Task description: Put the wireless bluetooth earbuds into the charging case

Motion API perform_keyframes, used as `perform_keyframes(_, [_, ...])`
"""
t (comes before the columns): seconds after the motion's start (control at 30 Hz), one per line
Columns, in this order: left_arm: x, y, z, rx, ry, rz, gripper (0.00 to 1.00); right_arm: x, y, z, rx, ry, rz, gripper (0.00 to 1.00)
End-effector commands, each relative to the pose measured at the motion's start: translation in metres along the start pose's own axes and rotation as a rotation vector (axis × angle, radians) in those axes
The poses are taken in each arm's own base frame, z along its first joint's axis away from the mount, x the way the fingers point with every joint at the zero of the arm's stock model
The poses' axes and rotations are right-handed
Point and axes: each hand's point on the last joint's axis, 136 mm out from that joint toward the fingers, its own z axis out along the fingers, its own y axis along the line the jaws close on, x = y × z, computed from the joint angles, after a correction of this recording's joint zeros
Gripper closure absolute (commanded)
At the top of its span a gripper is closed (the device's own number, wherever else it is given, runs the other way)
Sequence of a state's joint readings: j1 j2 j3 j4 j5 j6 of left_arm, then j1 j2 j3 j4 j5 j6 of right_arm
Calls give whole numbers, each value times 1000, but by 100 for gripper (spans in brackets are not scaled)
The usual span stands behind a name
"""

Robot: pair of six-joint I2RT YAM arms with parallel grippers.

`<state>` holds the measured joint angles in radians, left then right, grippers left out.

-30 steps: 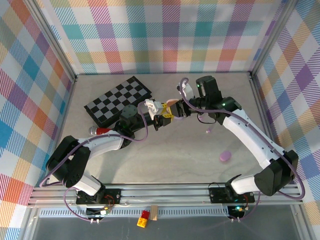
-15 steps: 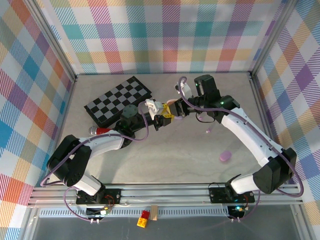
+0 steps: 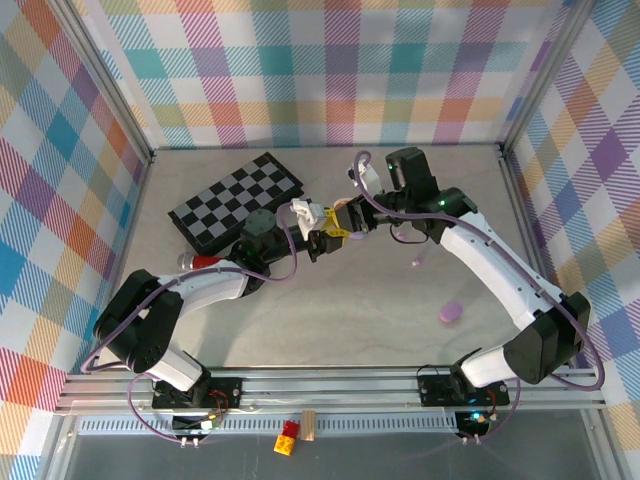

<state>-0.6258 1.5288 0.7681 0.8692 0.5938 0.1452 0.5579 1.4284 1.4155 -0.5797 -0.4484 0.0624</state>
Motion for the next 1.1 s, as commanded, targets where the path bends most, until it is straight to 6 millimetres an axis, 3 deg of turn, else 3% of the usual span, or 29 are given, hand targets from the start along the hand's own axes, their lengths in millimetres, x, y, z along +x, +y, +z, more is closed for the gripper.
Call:
perform_keyframes(0.0, [-26,-19,3,104,-70,45,63,-14,7,-5,0,-35,-47,68])
perform_keyframes(0.43, [-22,-25,-7,158,-39,52,63,-8,29,-35,-22,-71,-340,66])
perform_keyframes(0.57, [-22,-32,-11,204,-21,55,63,16,40,-43,-80,-26,-571,58])
perform_keyframes(0.73, [-18,-36,-16,226,22,74,63,38,48,-52,-108,-19,-858,57])
perform_keyframes(0.87, [-16,-39,-19,240,31,81,64,50,44,-51,-114,13,-1009,57])
perform_keyframes(1.07, [-15,-45,-22,269,38,118,64,51,37,-42,-108,66,-1068,57])
